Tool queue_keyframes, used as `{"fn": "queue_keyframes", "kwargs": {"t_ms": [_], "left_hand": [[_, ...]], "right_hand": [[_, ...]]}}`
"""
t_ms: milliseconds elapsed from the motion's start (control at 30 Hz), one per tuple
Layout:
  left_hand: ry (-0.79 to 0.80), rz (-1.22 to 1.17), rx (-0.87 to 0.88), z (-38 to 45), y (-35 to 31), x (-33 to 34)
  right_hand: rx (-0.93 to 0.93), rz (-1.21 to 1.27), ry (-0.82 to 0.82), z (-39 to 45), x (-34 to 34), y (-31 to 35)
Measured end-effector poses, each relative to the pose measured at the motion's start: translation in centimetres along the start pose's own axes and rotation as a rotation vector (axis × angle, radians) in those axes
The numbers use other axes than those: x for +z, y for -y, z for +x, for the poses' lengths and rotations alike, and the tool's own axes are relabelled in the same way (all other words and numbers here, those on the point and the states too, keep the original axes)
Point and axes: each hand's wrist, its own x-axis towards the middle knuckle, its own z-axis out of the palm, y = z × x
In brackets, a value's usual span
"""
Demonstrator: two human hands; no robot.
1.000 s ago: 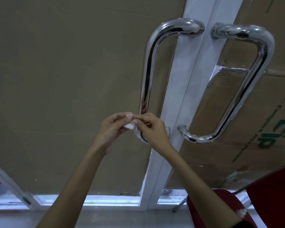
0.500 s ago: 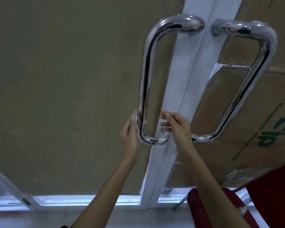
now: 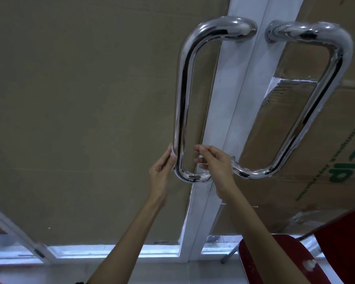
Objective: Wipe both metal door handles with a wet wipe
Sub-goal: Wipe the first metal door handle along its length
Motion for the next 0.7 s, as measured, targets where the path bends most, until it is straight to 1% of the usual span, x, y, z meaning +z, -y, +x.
{"fn": "queue_keyframes", "kwargs": {"t_ms": [100,167,233,300,333,400,467,533,567,633,700], "left_hand": [[0.012,0.003,-0.051,0.3,0.5,-0.8],[0.05,0.006,-0.028,0.8,-0.1,-0.7],[0.074,-0.05,0.015,1.4,-1.1,0.1],[0.059,-0.101,0.037,2.1,-1.6,1.0],[0.047,-0.089,0.03,2.3,-1.3,1.3],[0.039,-0.004,-0.014,2.0,-0.3,1.0],[0.066,0.067,-0.11,1.4,1.2,0.1],[0.107,0.065,-0.2,1.1,1.8,-0.5],[0.105,0.044,-0.203,1.1,1.7,-0.5],[0.041,-0.007,-0.108,1.3,1.3,0.0],[-0.088,-0.097,0.013,1.3,0.7,1.0]], "right_hand": [[0.007,0.0,0.003,-0.1,0.3,-0.2],[0.004,0.003,0.004,0.0,0.4,-0.1],[0.001,0.013,0.005,0.1,0.5,-0.1],[-0.001,0.019,0.005,0.3,0.4,-0.1],[0.002,0.018,0.004,0.3,0.4,-0.2],[0.012,0.012,-0.003,0.3,0.2,-0.5],[0.031,0.014,-0.013,0.3,0.0,-0.9],[0.049,0.02,-0.017,0.2,-0.2,-1.0],[0.054,0.023,-0.018,0.2,-0.3,-1.1],[0.059,0.027,-0.02,0.2,-0.5,-1.1],[0.056,0.03,-0.024,0.2,-0.6,-1.1]]}}
